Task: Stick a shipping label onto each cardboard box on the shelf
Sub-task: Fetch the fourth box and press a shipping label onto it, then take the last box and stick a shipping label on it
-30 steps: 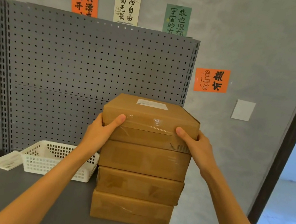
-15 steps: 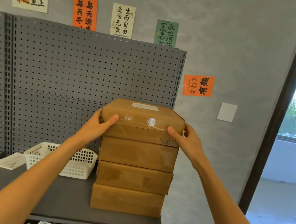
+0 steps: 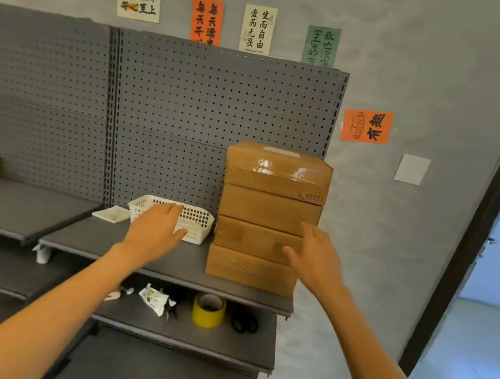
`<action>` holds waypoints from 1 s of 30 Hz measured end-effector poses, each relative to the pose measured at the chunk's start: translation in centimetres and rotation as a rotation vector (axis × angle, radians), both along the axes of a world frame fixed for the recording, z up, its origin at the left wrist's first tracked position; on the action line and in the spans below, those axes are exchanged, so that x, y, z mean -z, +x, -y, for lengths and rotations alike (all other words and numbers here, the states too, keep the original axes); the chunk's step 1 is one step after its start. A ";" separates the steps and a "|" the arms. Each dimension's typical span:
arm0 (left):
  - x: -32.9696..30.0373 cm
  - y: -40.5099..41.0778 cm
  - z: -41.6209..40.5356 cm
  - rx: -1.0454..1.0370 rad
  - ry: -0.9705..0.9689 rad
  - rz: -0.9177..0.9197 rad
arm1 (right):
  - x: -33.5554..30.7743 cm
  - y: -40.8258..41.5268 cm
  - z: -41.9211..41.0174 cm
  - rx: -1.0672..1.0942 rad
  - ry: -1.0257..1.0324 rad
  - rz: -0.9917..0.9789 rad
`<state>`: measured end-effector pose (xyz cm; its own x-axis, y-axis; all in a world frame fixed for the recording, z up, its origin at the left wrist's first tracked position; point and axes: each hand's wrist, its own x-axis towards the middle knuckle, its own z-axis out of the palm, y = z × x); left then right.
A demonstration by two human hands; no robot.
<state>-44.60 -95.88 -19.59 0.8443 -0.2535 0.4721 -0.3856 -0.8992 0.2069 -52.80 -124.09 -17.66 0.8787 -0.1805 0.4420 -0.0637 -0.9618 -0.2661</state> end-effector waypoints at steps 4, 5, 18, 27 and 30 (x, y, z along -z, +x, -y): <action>3.1 -5.0 -2.8 -0.057 0.232 -0.007 | 3.0 -3.5 -2.5 -0.053 -0.168 -0.085; 3.7 -5.9 -3.6 -0.079 0.294 -0.014 | 3.6 -4.2 -3.2 -0.068 -0.197 -0.106; 2.8 -14.1 -19.0 -0.329 0.285 -0.052 | 2.2 -5.3 -18.7 -0.373 -0.305 -0.053; 4.0 -16.9 -36.1 -0.539 0.343 -0.169 | 4.7 -2.5 -36.5 -0.592 -0.177 -0.172; 4.0 -17.7 -43.4 -0.609 0.347 -0.185 | 4.4 -1.0 -44.0 -0.666 -0.169 -0.139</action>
<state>-62.31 -52.47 -23.59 0.9415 0.1781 0.2859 0.2185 -0.9689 -0.1159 -53.83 -80.10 -22.10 0.8288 0.4776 0.2916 0.5312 -0.8354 -0.1414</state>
